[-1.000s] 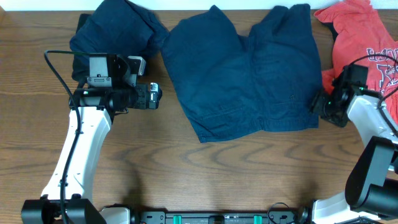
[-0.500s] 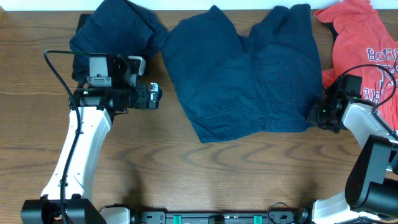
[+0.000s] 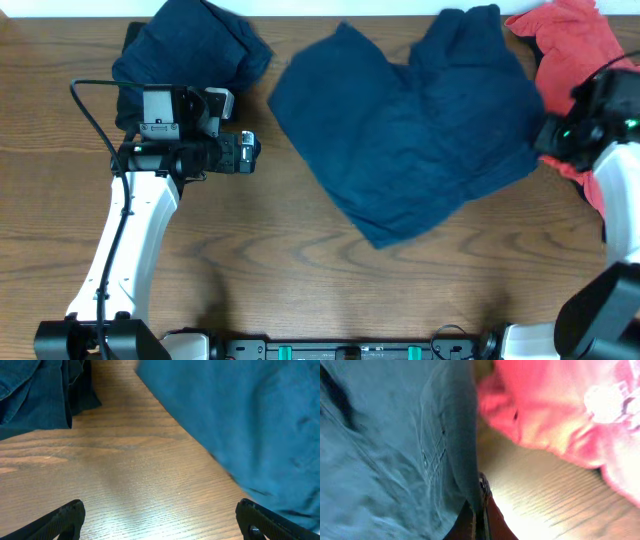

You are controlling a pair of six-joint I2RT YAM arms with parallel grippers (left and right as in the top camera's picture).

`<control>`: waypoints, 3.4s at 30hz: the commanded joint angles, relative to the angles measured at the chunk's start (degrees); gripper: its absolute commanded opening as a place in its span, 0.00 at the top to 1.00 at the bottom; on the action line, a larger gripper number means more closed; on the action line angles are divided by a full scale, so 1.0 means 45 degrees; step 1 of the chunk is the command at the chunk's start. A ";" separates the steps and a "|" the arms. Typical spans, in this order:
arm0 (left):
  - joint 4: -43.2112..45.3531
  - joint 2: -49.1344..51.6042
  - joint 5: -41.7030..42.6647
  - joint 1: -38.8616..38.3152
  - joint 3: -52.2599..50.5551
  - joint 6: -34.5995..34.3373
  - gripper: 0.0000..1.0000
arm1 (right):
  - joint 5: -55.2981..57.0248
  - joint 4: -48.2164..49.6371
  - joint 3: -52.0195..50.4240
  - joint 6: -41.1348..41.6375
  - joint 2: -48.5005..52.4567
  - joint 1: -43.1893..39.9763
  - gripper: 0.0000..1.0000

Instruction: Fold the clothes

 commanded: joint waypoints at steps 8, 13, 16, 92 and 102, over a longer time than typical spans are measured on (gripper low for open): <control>0.0209 0.0083 -0.0102 -0.0029 0.0155 -0.0117 0.02 | 0.1345 0.0996 0.0903 -0.0806 0.0073 -0.2025 0.99; 0.0316 0.0296 -0.0092 -0.0131 0.0155 -0.0112 0.02 | -0.0437 0.2195 0.0986 -0.0801 0.0486 -0.3249 0.99; 0.0500 0.0733 -0.0092 -0.0413 0.0155 -0.0107 0.02 | -0.1496 0.2045 0.1370 -0.0801 0.0481 -0.3580 0.01; -0.6392 0.3526 -0.5761 -0.5134 0.1855 -0.7203 0.94 | -0.2560 -0.1783 0.3400 -0.1700 0.1141 0.3657 0.51; -0.4702 0.3526 -0.5523 -0.5362 0.1851 -0.7320 0.76 | -0.2555 -0.2025 0.3400 -0.1666 0.1141 0.3667 0.42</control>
